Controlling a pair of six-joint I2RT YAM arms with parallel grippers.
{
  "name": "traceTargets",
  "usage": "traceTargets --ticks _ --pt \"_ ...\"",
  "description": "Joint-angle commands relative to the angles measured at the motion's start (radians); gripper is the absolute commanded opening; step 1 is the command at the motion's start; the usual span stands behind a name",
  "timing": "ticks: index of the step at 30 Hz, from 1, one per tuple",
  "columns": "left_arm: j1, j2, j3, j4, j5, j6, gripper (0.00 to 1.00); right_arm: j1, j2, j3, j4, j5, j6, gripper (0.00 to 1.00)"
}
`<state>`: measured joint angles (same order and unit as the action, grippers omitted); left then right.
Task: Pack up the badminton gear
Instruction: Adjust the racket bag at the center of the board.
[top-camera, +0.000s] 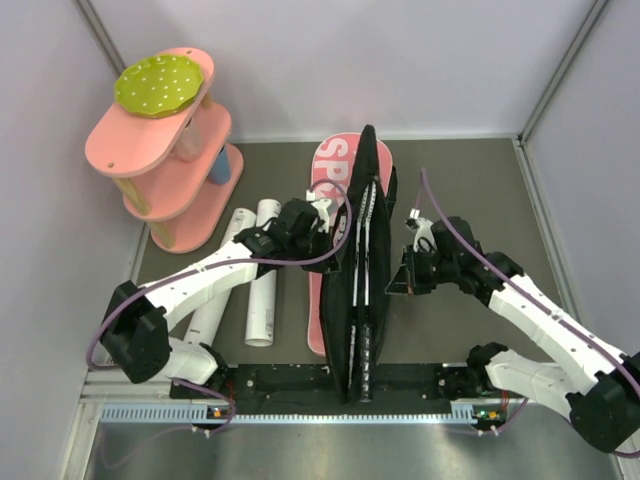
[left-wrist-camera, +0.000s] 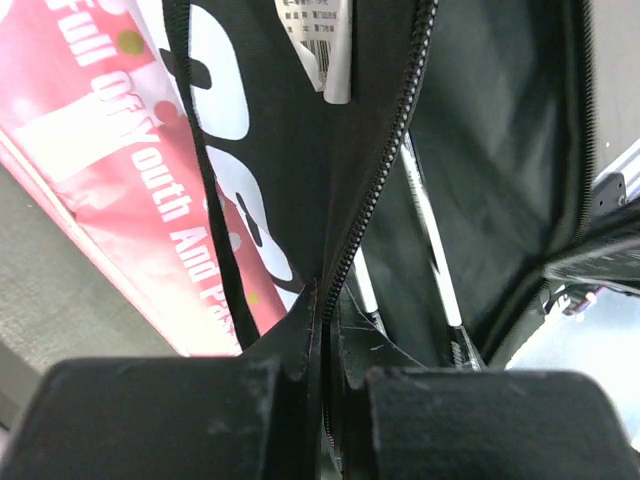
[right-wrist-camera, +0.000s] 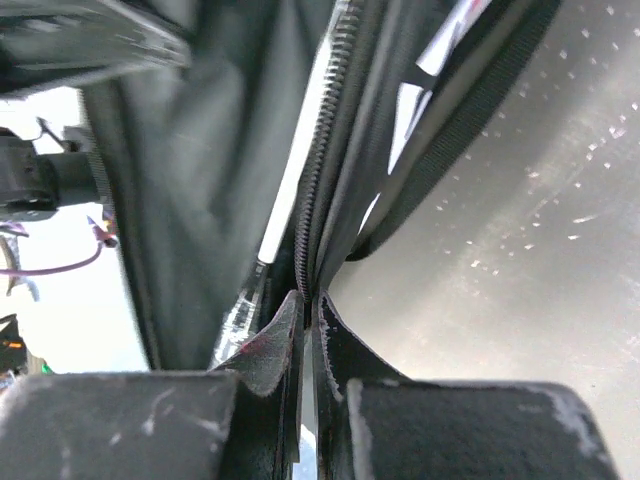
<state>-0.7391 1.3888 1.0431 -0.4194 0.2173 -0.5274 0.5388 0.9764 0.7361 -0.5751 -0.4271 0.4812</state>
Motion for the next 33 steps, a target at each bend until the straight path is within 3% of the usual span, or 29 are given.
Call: traceTargets --ticks 1,5,8,11,17,22,31,33 --pt "0.003 0.032 -0.028 0.051 0.083 0.015 0.00 0.042 -0.013 0.195 -0.046 -0.048 0.022 0.00" --pt "0.001 0.035 -0.055 0.126 0.122 -0.025 0.00 0.041 0.022 0.241 -0.019 -0.070 0.036 0.00" --pt "0.000 0.036 -0.052 0.125 0.129 -0.020 0.00 0.036 0.083 0.163 0.020 -0.088 0.036 0.00" --pt "-0.002 0.001 -0.041 0.136 0.160 -0.039 0.00 0.010 0.143 0.071 0.038 -0.004 -0.013 0.00" --pt "-0.008 -0.077 -0.015 0.122 0.168 -0.051 0.00 0.010 0.058 0.071 0.032 0.004 -0.007 0.00" --pt "-0.006 -0.060 -0.014 0.110 0.152 -0.043 0.00 0.001 0.065 0.047 0.001 0.059 -0.049 0.00" --pt "-0.006 -0.030 -0.064 0.145 0.155 -0.054 0.00 0.000 0.056 0.039 0.006 0.028 -0.023 0.00" --pt "-0.006 -0.028 -0.074 0.162 0.163 -0.060 0.00 0.000 0.068 0.042 -0.006 0.024 -0.021 0.04"
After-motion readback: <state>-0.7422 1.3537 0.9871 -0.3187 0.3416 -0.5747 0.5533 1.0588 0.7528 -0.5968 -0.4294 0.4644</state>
